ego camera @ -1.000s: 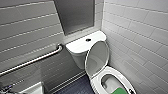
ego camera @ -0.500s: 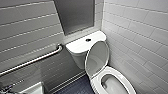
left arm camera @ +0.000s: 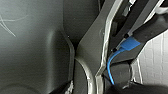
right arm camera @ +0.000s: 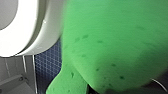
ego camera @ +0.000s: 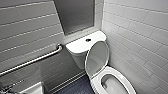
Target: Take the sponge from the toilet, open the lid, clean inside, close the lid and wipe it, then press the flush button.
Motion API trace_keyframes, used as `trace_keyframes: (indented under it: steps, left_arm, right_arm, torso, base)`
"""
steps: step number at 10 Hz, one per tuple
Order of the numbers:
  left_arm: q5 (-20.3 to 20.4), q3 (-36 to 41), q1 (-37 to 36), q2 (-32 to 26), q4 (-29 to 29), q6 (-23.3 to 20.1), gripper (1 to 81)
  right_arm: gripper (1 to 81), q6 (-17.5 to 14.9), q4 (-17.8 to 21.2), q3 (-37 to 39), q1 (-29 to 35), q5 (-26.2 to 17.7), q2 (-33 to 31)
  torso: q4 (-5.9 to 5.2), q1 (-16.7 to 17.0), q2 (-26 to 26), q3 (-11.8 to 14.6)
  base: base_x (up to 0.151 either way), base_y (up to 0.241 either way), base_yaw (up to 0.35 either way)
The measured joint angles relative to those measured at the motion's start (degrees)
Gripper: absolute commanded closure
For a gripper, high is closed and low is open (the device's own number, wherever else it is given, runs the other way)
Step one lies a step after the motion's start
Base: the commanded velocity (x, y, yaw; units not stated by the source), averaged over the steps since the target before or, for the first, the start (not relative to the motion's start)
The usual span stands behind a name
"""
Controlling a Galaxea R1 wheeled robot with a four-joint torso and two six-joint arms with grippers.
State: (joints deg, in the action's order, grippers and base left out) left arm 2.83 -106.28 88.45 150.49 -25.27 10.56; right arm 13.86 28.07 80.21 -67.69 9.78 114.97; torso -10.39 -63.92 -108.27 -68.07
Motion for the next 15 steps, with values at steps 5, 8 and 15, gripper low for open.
trace_keyframes:
  steps: [5, 8, 15]
  left_arm:
    - [-0.2, 9.8, -3.5, -7.8, 0.0, 1.7, 1.0]
    - [-0.9, 12.3, -5.2, -9.8, 0.1, 3.3, 1.0]
    - [-0.7, 13.6, -7.2, -11.3, 0.7, 4.2, 1.0]
  right_arm:
    - [81.1, 0.0, -8.0, 8.0, -10.8, 2.8, 3.8]
    - [81.1, 0.1, -13.9, 7.9, -14.7, 6.8, 6.6]
    - [81.1, 0.1, -17.2, 8.7, -15.8, 8.0, 8.7]
  torso:
    - [0.0, 0.0, 0.0, 0.0]
    - [0.0, 0.1, -0.1, 0.1]
    - [0.0, 0.3, 0.3, 0.0]
  base:
    - [-0.034, 0.0, 0.0]
    - [-0.035, 0.0, 0.0]
    - [0.0, 0.0, 0.0]
